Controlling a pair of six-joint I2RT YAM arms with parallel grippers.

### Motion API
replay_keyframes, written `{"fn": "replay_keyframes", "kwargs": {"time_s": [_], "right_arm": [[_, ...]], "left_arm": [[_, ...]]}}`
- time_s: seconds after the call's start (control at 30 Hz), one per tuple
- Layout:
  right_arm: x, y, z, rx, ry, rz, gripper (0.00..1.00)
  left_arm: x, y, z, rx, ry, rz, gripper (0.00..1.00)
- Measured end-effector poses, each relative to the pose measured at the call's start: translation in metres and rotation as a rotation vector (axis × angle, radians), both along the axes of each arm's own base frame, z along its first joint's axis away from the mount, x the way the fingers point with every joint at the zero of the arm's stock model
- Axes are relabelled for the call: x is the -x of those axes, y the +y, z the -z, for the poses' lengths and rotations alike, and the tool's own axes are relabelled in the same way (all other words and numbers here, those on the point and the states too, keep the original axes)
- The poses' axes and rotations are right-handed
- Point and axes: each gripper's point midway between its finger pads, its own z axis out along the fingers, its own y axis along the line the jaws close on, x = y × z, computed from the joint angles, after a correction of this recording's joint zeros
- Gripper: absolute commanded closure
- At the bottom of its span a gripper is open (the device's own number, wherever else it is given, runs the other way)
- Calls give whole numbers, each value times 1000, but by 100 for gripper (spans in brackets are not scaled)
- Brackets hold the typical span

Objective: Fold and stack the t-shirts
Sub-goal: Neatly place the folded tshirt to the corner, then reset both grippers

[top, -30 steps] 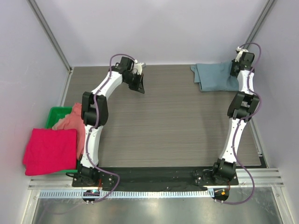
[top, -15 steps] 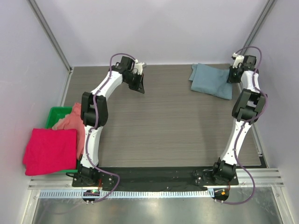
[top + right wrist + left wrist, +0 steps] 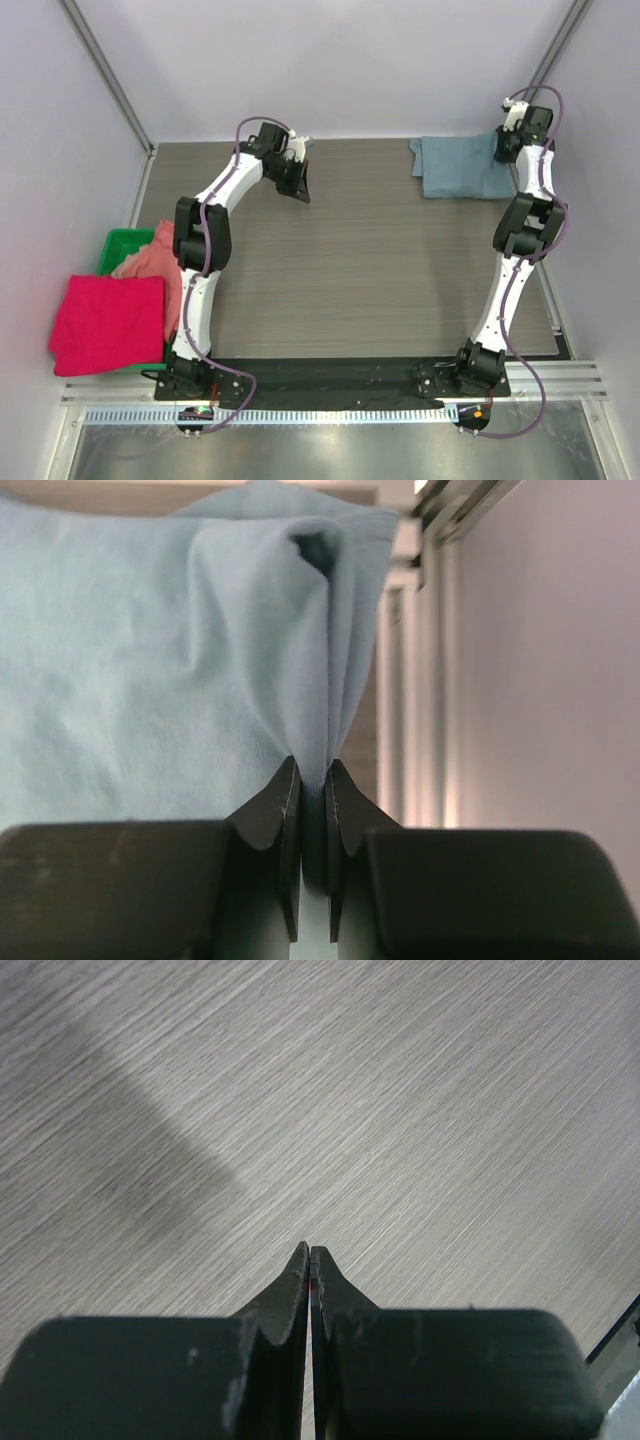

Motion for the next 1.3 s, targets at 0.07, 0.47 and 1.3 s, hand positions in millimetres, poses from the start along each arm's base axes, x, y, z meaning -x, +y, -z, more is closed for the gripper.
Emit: {"fn": "replay_keyframes", "kwargs": {"time_s": [0.07, 0.47, 1.3], "right_arm": [[-11, -8, -6, 26, -37, 16, 99], [-16, -25, 17, 59, -28, 94, 58], [143, 311, -90, -263, 11, -404, 0]], "left_arm": [[1, 0, 2, -2, 4, 0, 100], [1, 3, -1, -22, -18, 7, 100], [-51, 48, -95, -259, -372, -216, 0]]}}
